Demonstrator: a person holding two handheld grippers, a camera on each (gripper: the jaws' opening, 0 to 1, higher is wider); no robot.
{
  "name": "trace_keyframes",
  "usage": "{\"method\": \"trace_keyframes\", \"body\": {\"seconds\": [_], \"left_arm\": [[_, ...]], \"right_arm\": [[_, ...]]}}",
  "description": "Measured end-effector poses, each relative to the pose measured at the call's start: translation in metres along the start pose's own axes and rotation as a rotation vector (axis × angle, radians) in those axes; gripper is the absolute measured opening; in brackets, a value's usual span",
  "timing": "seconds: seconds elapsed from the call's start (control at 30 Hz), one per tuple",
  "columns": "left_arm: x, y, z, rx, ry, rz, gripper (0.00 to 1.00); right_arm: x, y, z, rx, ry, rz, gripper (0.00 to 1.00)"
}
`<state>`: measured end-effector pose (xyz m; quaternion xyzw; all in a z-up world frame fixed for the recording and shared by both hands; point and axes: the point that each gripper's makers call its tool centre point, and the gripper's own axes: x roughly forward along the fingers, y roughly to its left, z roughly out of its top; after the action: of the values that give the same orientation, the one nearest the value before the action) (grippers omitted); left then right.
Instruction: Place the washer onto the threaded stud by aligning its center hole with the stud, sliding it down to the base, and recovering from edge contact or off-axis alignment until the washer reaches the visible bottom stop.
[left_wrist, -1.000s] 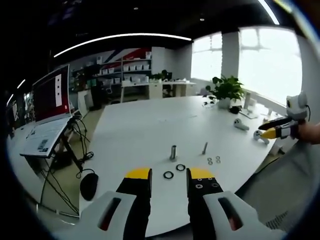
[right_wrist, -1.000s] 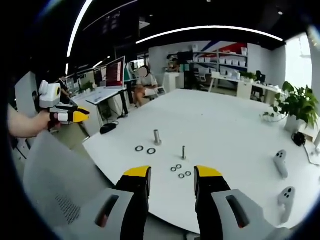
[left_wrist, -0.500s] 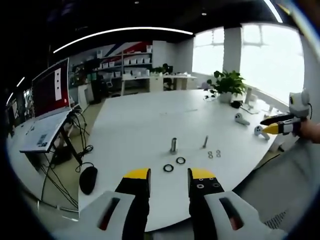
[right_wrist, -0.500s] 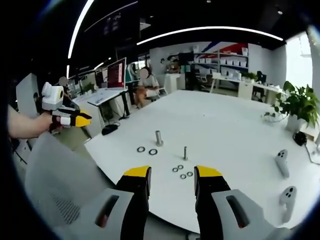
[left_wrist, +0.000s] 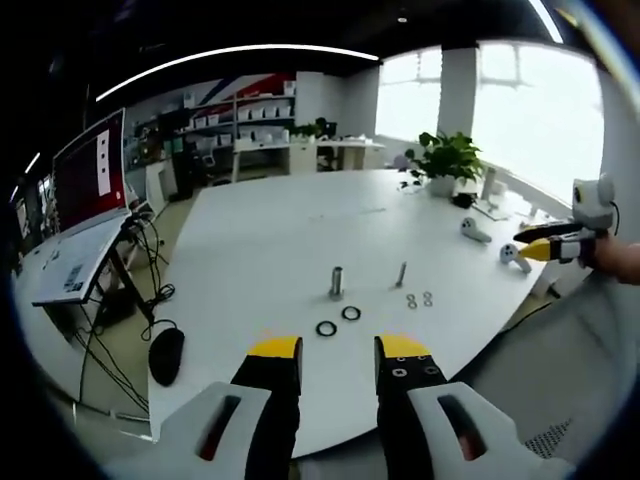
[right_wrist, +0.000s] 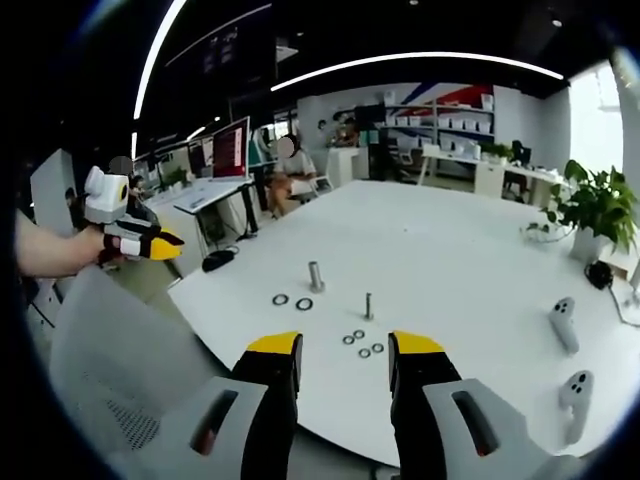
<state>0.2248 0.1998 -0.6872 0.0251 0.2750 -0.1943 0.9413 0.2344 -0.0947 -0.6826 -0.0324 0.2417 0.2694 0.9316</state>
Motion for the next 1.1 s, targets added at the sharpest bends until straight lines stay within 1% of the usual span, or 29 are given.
{"method": "trace_keyframes", "body": {"seconds": [0.23, 0.4, 0.53, 0.63, 0.73, 0.8, 0.9, 1.0, 1.07, 1.1], "left_arm": [[0.001, -0.002, 0.0, -0.007, 0.004, -0.014, 0.27], [0.004, -0.004, -0.007, -0.037, 0.04, -0.037, 0.27], [0.002, -0.009, -0.003, -0.033, 0.019, -0.05, 0.27], [0.004, -0.012, -0.005, -0.027, 0.029, -0.074, 0.27], [0.004, -0.016, -0.005, -0.023, 0.03, -0.092, 0.27], [0.003, -0.019, -0.003, -0.038, 0.015, -0.113, 0.27], [0.004, -0.017, -0.003, -0.056, 0.014, -0.121, 0.27], [0.004, -0.02, 0.001, -0.099, -0.003, -0.152, 0.28], [0.003, -0.022, 0.003, -0.103, -0.012, -0.161, 0.28], [0.003, -0.023, 0.003, -0.102, -0.012, -0.166, 0.27]], "right_arm": [[0.001, -0.001, -0.002, 0.006, 0.01, -0.004, 0.37], [0.002, -0.002, -0.006, 0.009, 0.032, -0.005, 0.37], [0.0, -0.005, -0.006, 0.017, 0.026, -0.022, 0.37], [0.001, -0.004, -0.01, 0.027, 0.048, -0.019, 0.37], [0.002, -0.004, -0.011, 0.017, 0.056, -0.024, 0.37], [0.001, -0.006, -0.011, 0.013, 0.06, -0.032, 0.37], [0.001, -0.009, -0.013, 0.02, 0.07, -0.049, 0.37], [0.001, -0.013, -0.014, 0.028, 0.075, -0.065, 0.37], [0.001, -0.016, -0.016, 0.01, 0.091, -0.085, 0.38], [0.001, -0.017, -0.015, 0.007, 0.085, -0.094, 0.38]]}}
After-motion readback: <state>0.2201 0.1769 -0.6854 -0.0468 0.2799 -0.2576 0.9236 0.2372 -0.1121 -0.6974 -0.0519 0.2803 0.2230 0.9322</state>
